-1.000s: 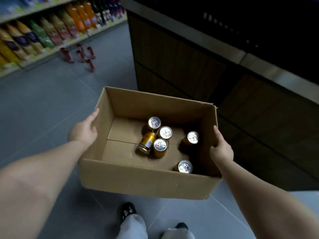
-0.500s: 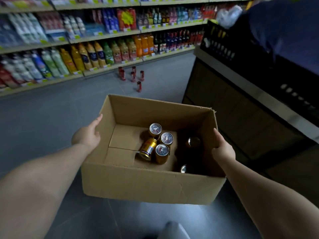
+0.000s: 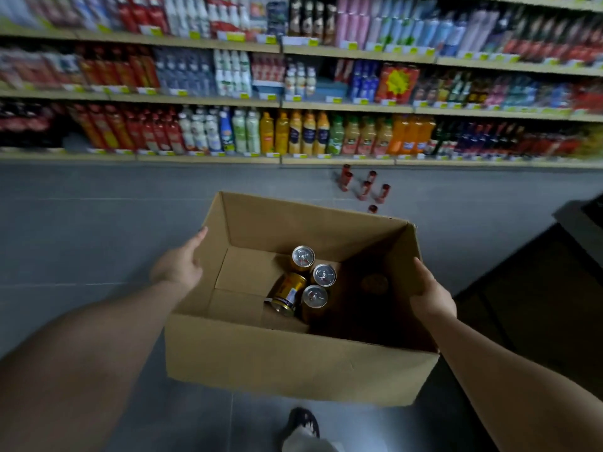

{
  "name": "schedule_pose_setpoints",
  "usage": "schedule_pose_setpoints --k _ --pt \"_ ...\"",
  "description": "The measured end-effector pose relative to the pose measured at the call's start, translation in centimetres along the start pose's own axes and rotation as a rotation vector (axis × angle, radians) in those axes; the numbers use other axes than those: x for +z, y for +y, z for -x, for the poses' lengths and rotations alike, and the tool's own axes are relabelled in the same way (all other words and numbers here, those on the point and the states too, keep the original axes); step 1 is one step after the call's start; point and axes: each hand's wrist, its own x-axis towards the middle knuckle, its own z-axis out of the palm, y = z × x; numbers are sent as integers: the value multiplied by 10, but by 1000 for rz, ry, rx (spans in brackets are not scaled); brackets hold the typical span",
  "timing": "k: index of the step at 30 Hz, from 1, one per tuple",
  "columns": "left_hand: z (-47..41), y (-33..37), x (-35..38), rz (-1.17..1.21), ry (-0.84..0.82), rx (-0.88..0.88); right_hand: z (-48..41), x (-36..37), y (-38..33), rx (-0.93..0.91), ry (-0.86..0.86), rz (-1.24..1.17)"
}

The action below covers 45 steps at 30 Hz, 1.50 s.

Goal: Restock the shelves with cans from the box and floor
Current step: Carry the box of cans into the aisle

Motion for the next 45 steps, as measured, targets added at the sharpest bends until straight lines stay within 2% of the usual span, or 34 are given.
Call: schedule_pose_setpoints --k 11,18,25,30,37,42,45 --pt "-200 -67 -24 9 88 -71 -181 76 -182 -211 -102 67" --pt "-357 -99 -58 -19 49 -85 -276 141 -297 -196 -128 43" --pt "-488 -111 -89 -24 28 -74 -367 186 -382 -143 -139 56" --pt "-577 -112 -80 109 13 -92 -449 217 -436 -151 -151 113" --pt "-717 -91 -68 119 -1 -108 -574 249 -508 -131 -214 121" --pt "-810 -87 -55 147 -7 -69 -655 272 -557 -84 -200 113" --pt "-862 -86 -43 83 33 -57 -699 290 -580 -55 -191 93"
